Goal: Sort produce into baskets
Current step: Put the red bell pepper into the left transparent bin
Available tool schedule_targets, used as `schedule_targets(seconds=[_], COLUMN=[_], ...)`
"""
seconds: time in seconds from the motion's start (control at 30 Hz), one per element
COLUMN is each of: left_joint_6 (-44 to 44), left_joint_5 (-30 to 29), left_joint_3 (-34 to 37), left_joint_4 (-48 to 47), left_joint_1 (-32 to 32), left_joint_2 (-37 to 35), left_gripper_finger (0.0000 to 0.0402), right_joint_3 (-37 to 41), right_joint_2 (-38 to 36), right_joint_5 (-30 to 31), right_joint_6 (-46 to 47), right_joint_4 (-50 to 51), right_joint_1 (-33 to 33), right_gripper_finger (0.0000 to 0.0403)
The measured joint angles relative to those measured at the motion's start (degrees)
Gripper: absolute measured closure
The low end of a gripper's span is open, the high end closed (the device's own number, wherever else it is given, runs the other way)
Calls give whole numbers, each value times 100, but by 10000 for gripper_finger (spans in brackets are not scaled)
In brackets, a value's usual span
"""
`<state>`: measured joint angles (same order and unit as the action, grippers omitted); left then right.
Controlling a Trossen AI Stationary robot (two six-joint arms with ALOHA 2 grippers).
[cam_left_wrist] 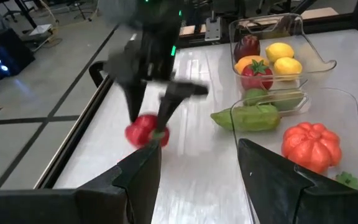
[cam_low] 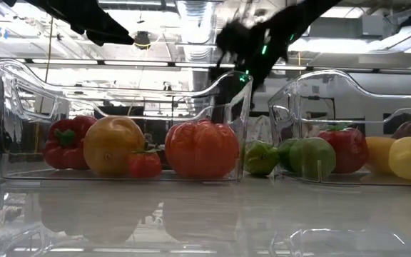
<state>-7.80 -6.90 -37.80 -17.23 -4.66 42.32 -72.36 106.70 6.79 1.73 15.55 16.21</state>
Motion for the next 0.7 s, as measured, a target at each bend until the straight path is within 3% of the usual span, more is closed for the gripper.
schedule_targets(seconds=[0.27,0.5,0.7], left_joint_6=[-3,103,203], left_joint_5=[0,0,0], left_joint_3=[0,0,0], left_joint_4=[0,38,44], left_joint_1=[-1,0,1], left_joint_2=[0,0,1], left_gripper_finger=[201,201,201], right_joint_3=[-11,-17,-15], right_joint_2=[-1177,-1258,-1175], right_joint_5=[-1553,-1558,-815], right_joint_6=[571,538,789], right_joint_4=[384,-191,-407], right_joint_1=[-908,-2163,-2634], right_gripper_finger=[122,122,122])
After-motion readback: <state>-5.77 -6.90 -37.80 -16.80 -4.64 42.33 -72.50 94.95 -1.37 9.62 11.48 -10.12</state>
